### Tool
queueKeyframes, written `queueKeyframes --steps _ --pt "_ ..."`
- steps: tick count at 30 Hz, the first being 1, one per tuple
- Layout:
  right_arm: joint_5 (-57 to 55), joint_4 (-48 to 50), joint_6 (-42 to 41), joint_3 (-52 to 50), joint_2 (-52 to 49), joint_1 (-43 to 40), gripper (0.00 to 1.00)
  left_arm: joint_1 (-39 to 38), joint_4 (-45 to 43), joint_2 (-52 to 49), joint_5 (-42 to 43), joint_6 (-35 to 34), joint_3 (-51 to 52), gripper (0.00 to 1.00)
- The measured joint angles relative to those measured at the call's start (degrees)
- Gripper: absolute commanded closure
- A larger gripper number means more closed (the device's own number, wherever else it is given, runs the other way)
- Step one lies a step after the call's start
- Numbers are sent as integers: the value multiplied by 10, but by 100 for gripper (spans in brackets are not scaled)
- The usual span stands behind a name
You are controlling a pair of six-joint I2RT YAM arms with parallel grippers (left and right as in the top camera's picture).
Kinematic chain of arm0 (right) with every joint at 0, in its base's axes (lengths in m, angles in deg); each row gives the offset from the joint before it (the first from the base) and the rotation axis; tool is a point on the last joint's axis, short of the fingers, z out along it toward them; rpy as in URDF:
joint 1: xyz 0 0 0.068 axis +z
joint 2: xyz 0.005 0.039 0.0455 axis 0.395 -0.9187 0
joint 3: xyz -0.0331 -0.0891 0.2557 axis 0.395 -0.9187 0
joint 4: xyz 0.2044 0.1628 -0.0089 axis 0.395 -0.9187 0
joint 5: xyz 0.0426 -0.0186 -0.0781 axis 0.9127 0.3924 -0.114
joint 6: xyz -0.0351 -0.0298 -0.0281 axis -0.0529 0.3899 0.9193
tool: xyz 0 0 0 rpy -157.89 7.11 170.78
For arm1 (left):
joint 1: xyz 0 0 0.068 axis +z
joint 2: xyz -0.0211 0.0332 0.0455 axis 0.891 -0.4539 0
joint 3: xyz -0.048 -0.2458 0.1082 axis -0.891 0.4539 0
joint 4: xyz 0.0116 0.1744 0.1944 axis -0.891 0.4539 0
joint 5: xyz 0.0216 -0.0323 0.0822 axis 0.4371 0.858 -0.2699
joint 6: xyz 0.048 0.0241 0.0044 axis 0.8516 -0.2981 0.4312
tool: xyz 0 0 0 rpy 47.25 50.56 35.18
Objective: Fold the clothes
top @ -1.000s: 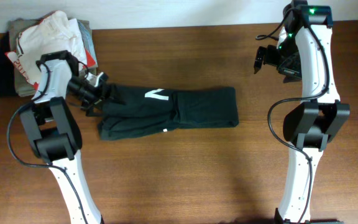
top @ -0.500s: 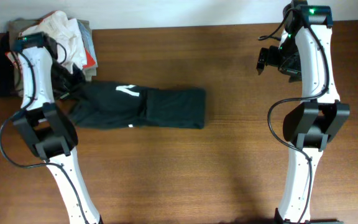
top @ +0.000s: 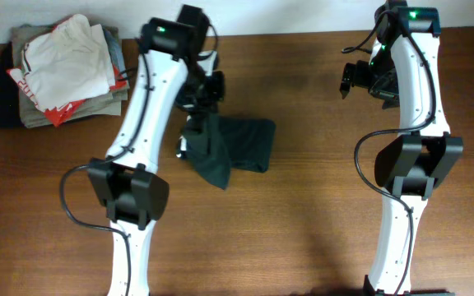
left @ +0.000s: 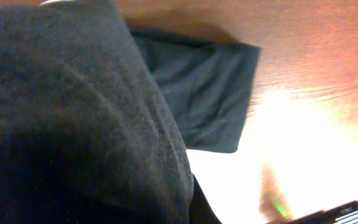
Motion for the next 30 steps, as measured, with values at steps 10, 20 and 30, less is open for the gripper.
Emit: queueKeyframes --steps 10,20,30 --pt "0 0 0 0 0 0 1 -116 -95 -105 0 -41 0 73" --pt "0 0 0 0 0 0 1 -150 2 -104 -25 -24 -26 36" --pt "0 2 0 0 0 0 1 -28 37 -34 33 50 98 33"
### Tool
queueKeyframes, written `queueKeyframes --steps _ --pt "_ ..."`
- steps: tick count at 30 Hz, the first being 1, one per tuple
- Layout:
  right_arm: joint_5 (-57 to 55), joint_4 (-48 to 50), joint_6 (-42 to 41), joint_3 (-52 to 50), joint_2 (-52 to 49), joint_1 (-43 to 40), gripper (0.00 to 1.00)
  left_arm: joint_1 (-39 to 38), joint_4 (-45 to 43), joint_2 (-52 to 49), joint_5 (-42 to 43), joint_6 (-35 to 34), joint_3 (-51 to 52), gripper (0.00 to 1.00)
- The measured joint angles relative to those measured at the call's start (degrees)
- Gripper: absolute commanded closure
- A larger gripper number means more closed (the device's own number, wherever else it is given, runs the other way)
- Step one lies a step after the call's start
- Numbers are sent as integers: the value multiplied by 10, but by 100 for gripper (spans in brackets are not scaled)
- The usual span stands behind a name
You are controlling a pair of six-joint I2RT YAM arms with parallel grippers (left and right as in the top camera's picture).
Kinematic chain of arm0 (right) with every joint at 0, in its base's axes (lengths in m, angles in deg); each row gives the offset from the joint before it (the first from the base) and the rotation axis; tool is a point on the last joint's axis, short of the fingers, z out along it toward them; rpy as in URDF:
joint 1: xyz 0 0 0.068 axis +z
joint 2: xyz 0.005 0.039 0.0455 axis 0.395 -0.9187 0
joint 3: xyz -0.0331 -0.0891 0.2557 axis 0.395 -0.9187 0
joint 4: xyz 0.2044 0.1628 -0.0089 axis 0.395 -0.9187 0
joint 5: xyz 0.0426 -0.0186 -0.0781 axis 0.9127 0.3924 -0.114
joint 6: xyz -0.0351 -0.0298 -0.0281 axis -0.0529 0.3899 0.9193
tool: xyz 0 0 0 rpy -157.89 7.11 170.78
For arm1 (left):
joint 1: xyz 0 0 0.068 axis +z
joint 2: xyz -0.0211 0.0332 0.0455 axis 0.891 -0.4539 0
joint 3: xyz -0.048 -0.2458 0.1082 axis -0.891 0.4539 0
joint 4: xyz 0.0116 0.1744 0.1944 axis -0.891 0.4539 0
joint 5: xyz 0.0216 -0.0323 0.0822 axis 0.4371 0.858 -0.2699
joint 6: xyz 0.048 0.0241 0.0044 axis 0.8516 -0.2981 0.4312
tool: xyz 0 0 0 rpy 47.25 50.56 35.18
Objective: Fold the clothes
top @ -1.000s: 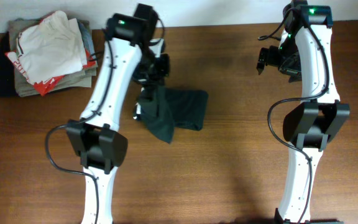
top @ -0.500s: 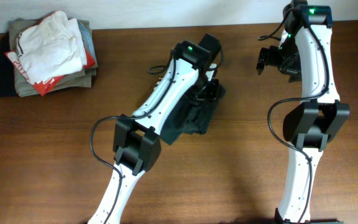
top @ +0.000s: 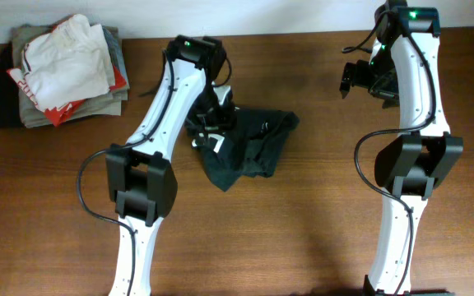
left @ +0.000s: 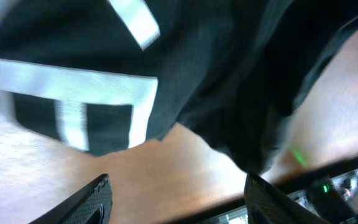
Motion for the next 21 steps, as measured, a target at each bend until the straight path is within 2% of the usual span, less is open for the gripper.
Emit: queueKeyframes --steps 2,7,10,12,15,16,17,21 --pt "0 0 0 0 0 0 1 1 2 0 29 16 61 32" --pt "0 0 0 0 0 0 1 3 -4 24 4 14 82 30" --pt "0 0 0 0 0 0 1 1 -99 36 0 -14 165 30" --pt "0 0 0 0 0 0 1 0 -113 34 0 -23 188 30" --pt "0 0 0 0 0 0 1 -2 -139 34 0 -27 188 53" --pt "0 0 0 0 0 0 1 -2 -148 34 0 -29 188 83" --pt "0 0 0 0 0 0 1 -2 -154 34 0 -31 188 99" --pt "0 0 0 0 0 0 1 -2 -162 34 2 -34 188 100"
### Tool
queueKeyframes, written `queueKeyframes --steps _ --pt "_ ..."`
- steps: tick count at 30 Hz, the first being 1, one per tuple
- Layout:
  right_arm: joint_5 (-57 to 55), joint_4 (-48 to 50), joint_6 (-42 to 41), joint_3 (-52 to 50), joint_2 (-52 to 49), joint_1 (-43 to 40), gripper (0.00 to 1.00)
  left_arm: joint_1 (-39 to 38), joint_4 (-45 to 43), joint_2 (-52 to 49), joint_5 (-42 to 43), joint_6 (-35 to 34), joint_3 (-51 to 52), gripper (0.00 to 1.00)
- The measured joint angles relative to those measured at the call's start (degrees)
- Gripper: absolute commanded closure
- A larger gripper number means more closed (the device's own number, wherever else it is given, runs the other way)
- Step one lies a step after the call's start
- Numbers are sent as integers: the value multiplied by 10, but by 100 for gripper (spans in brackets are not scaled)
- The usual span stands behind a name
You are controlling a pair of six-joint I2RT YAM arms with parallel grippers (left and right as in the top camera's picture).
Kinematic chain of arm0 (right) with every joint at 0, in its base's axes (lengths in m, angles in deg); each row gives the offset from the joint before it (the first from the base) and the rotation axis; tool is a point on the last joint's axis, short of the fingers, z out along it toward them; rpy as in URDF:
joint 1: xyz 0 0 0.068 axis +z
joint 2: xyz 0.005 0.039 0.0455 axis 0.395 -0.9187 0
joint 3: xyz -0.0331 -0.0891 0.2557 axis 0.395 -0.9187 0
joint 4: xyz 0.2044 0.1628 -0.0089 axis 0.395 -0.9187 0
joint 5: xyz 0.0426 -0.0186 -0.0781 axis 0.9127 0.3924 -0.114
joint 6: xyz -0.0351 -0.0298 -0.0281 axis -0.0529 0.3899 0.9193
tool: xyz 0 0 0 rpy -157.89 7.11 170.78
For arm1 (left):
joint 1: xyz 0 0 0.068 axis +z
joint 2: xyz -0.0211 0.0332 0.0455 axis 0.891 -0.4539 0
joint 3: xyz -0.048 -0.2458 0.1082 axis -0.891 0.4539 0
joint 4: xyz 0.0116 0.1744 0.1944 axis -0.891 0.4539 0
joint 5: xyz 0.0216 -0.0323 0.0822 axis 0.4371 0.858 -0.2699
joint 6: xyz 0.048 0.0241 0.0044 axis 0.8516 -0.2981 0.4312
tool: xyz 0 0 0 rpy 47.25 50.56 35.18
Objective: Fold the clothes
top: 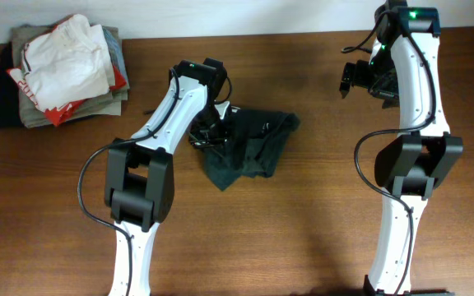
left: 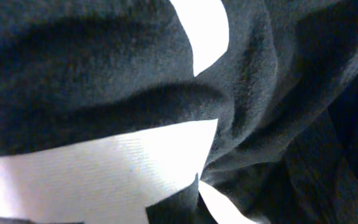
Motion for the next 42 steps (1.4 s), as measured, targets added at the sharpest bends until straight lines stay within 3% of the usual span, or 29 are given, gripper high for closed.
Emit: queueKeyframes --steps 8,12,14,16,17,19,21,24,25,27,30,35,36,38,40,42 --pt "0 0 0 0 0 0 1 53 14 92 35 3 0 100" --pt "0 0 0 0 0 0 1 58 -34 93 35 5 30 95" --pt "0 0 0 0 0 0 1 58 -52 93 18 1 74 84" --pt "0 0 0 0 0 0 1 66 -28 93 -38 -17 103 18" --pt "0 0 0 0 0 0 1 73 -10 93 -52 -18 103 16" --pt "0 0 0 0 0 0 1 97 44 94 -70 -23 102 16" --pt "0 0 0 0 0 0 1 121 72 97 -82 -23 82 28" --pt "0 0 0 0 0 0 1 104 77 134 -87 -10 54 32" --pt "0 0 0 0 0 0 1 76 76 151 -88 -5 52 32" --pt "0 0 0 0 0 0 1 10 27 154 -88 -3 77 22" --pt "0 0 0 0 0 0 1 -78 -40 154 -88 1 129 20" --pt "0 0 0 0 0 0 1 -110 -84 154 -124 15 152 19" --pt "0 0 0 0 0 0 1 -110 -114 155 -130 23 164 24" --pt "0 0 0 0 0 0 1 -111 -132 155 -136 27 188 67" --pt "0 0 0 0 0 0 1 -116 -146 155 -141 34 193 99" --pt "0 0 0 0 0 0 1 -130 -153 155 -142 40 193 100"
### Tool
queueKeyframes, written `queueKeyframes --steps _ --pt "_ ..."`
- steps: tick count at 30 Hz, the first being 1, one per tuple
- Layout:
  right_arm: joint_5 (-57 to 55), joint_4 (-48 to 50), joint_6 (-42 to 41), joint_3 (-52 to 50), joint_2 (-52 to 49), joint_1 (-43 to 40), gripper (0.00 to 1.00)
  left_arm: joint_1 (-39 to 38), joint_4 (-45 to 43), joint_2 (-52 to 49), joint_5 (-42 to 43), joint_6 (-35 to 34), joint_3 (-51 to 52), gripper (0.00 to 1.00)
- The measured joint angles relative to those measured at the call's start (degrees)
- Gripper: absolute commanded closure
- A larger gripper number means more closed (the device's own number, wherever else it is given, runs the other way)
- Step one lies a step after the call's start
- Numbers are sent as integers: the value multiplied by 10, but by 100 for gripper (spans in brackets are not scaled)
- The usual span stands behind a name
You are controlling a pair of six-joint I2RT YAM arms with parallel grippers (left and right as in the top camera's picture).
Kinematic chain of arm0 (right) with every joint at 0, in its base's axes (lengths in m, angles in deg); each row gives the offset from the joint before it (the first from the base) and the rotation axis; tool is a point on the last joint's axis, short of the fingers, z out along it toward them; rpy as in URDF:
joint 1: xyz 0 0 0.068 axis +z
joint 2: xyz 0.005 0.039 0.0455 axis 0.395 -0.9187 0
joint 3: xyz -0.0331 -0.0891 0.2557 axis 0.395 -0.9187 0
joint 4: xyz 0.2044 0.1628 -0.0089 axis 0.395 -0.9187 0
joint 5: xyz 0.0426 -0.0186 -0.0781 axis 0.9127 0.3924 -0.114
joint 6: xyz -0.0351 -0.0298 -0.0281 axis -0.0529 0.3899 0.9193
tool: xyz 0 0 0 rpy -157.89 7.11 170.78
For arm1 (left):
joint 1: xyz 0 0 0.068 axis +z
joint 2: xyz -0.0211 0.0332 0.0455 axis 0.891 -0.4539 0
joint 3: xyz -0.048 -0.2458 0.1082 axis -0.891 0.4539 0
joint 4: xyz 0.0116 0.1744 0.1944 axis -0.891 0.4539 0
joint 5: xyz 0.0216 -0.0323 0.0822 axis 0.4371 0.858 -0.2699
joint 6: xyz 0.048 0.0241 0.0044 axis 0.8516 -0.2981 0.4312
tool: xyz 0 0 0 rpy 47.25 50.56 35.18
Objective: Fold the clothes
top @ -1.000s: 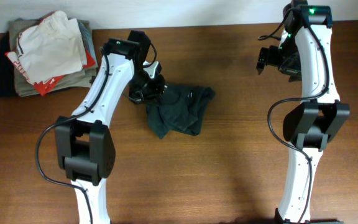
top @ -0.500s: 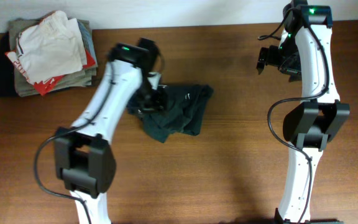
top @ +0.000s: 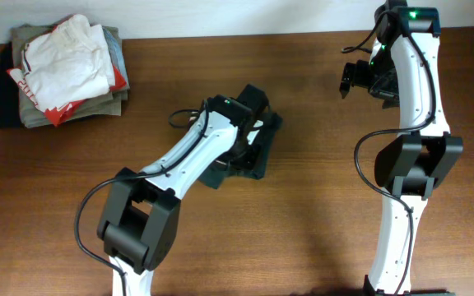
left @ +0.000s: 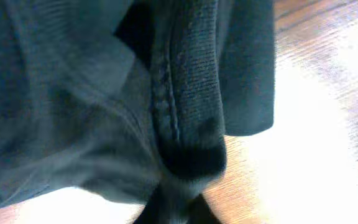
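A dark garment (top: 257, 158) lies bunched on the brown table (top: 303, 222) at its middle, mostly covered by my left arm. My left gripper (top: 249, 131) sits low over it. The left wrist view is filled with the garment's dark fabric (left: 104, 93), and a seamed fold runs down into my left gripper (left: 173, 210), which is shut on it. At the back right my right gripper (top: 354, 78) hangs high above the table, away from the garment. Whether it is open or shut does not show.
A stack of folded clothes (top: 60, 70), white and red on top, lies at the back left corner. Both arm bases stand near the front edge, the right arm's base (top: 410, 164) to the right of the garment.
My left gripper has moved from the garment's left part to its right part and now pinches a seamed fold. The garment looks more compact. The right arm has not moved.
My left gripper first held the garment up at its left side, part of it lying flat. Then it stood open over the crumpled garment with a white print showing. Then it was pressed close into the fabric, and now it is shut on a fold further right.
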Motion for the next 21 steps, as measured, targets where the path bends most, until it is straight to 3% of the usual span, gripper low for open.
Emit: queueKeyframes --steps 3,6,9,15,16,17,19,20,21 --pt "0 0 0 0 0 0 1 -5 22 0 6 0 -3 100" --pt "0 0 0 0 0 0 1 -6 39 0 64 0 -13 100" --pt "0 0 0 0 0 0 1 -22 -2 2 91 -14 15 100" --pt "0 0 0 0 0 0 1 -32 -35 2 119 -37 55 78" --pt "0 0 0 0 0 0 1 -32 -16 2 123 -37 34 33" --pt "0 0 0 0 0 0 1 -31 -9 2 123 -37 10 14" --pt "0 1 0 0 0 0 1 -25 55 4 77 -34 -87 15" --pt "0 0 0 0 0 0 1 -13 68 9 44 -35 -127 36" --pt "0 0 0 0 0 0 1 8 65 15 27 -35 -142 47"
